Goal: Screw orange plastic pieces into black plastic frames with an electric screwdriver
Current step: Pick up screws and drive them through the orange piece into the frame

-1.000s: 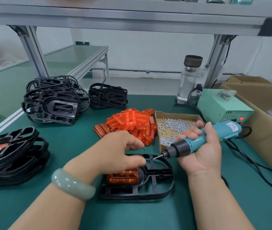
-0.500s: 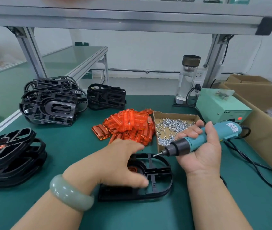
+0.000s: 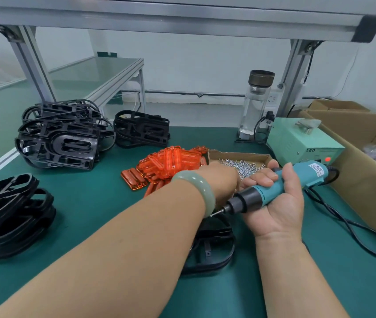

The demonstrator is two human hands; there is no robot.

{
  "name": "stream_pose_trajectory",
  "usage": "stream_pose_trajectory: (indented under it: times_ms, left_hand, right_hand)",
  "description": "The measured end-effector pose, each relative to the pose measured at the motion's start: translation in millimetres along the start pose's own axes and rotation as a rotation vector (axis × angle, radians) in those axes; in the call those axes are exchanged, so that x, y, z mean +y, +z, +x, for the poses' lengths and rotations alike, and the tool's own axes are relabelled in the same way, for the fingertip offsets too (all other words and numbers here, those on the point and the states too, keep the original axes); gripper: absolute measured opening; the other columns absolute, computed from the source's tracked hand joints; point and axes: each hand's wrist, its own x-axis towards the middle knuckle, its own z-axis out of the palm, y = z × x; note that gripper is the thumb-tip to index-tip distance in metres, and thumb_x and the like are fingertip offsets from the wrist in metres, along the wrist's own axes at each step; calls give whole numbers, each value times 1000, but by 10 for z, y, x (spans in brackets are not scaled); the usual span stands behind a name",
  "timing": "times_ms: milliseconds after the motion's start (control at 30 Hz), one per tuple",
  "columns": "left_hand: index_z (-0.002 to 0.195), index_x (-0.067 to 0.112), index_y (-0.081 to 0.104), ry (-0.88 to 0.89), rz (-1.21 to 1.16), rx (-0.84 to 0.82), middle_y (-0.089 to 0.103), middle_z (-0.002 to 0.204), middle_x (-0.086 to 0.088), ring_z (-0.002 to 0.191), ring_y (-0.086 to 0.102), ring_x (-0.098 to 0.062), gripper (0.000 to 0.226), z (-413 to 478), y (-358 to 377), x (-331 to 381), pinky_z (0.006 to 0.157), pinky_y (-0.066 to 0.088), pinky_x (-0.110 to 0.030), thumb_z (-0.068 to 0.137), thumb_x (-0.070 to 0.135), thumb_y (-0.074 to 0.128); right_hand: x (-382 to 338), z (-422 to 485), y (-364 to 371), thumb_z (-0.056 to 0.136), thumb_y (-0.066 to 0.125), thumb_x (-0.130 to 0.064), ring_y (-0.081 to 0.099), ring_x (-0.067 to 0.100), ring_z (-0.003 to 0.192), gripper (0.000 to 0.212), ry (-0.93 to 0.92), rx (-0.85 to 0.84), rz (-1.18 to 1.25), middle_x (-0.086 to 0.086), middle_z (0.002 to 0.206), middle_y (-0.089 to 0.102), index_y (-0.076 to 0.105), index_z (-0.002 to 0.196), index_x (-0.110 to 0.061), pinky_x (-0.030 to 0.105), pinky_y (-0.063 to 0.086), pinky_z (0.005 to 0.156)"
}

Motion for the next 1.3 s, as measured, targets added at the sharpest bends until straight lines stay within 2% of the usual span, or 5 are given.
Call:
stream_pose_trajectory:
  times_ms: [433,633,833,1100,1300]
  left_hand:
    - [73,22,60,44,-54,247,54,70,-2,70,49,-25,13,-30,52,-35,63,38,-27,81,13,57]
    - [109,19,69,50,-301,308,69,105,-3,88,59,-17,25,-35,16,-100,72,36,-19,85,22,64]
    - [101,17,70,2,-520,375,69,84,2,69,57,-6,20,-56,-5,-174,74,43,-17,81,13,70]
    - [81,17,63,-145,-1312,402,66,68,-2,61,67,-11,21,-266,-61,-251,55,54,-18,84,-4,62]
    - [86,11,63,-308,-2118,362,56,50,6,43,54,-2,17,-694,-55,-404,37,42,-12,91,27,58]
  right_hand:
    - [34,-15,19,82,58,-36,45,1,44,16,48,-31,8,-12,56,45,56,85,-20,15,43,51]
    - [49,-30,41,81,58,-35,45,2,43,17,40,-36,19,-12,56,44,55,85,-18,16,44,49]
    - [49,-19,27,81,59,-35,44,2,44,18,20,-26,-13,-11,58,44,55,86,-18,16,43,50]
    - [69,-30,28,82,58,-36,45,1,44,18,33,-30,-31,-11,56,44,56,83,-18,16,42,50]
    - [99,-44,28,80,60,-36,46,1,44,17,68,-34,-27,-12,57,45,57,83,-20,16,43,50]
